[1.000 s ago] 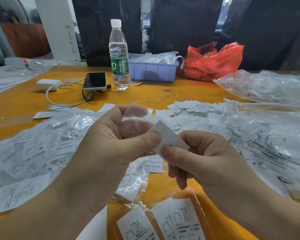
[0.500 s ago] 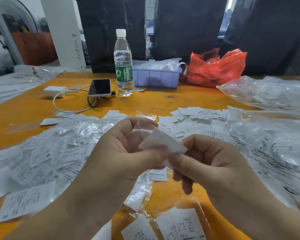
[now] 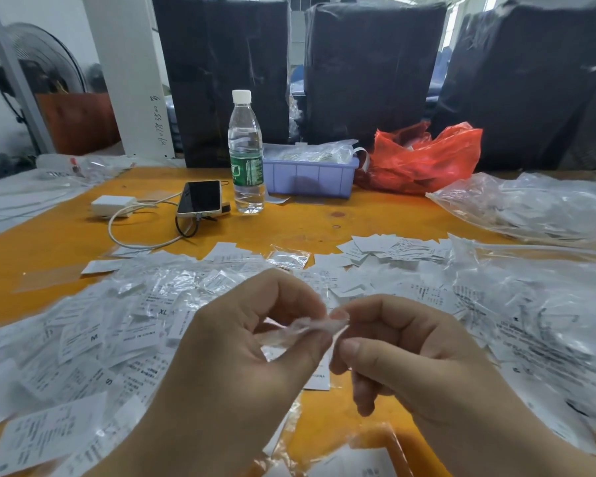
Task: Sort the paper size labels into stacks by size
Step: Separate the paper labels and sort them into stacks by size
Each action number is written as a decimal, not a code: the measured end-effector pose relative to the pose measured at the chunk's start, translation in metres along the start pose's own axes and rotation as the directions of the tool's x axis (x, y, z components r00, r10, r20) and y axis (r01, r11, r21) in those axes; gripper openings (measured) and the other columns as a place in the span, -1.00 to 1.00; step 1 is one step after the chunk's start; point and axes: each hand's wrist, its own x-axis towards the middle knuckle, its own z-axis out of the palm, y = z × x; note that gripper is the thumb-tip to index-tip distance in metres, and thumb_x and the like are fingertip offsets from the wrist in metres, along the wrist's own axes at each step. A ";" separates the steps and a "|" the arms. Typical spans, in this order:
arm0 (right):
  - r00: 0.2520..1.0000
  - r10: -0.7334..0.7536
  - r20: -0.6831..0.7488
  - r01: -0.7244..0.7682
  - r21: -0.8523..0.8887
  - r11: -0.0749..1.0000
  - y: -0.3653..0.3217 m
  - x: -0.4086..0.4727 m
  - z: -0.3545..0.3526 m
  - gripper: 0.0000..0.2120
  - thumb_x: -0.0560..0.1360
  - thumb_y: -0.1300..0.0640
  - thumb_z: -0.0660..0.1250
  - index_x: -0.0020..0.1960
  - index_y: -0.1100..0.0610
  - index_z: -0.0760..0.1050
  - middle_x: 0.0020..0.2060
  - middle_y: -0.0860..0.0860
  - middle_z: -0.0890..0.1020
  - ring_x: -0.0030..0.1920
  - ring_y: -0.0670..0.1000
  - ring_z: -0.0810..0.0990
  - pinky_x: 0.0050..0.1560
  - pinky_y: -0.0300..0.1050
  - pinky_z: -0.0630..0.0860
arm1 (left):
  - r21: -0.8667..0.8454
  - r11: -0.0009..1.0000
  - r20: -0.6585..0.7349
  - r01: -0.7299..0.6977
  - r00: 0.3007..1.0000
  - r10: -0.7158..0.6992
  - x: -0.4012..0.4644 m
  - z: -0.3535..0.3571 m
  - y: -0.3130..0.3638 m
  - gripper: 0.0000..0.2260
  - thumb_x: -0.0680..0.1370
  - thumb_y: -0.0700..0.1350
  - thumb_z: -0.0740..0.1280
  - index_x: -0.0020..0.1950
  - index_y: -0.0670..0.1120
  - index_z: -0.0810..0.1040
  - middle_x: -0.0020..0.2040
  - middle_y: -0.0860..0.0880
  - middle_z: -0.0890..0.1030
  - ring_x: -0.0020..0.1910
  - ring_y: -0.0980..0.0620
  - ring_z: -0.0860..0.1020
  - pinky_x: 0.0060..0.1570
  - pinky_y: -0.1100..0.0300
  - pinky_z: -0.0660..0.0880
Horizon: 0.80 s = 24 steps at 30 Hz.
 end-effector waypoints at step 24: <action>0.990 0.007 -0.143 -0.014 -0.042 0.999 -0.002 0.001 -0.003 -0.88 0.23 0.21 0.44 -0.24 0.08 0.64 -0.44 0.05 0.60 -0.48 -0.03 0.50 -0.43 -0.21 0.47 | -0.277 0.762 0.395 0.586 0.792 -0.466 0.017 -0.010 -0.014 -0.79 0.16 0.03 0.56 -0.28 -0.02 0.70 -0.36 -0.08 0.64 -0.39 -0.05 0.61 -0.53 0.14 0.50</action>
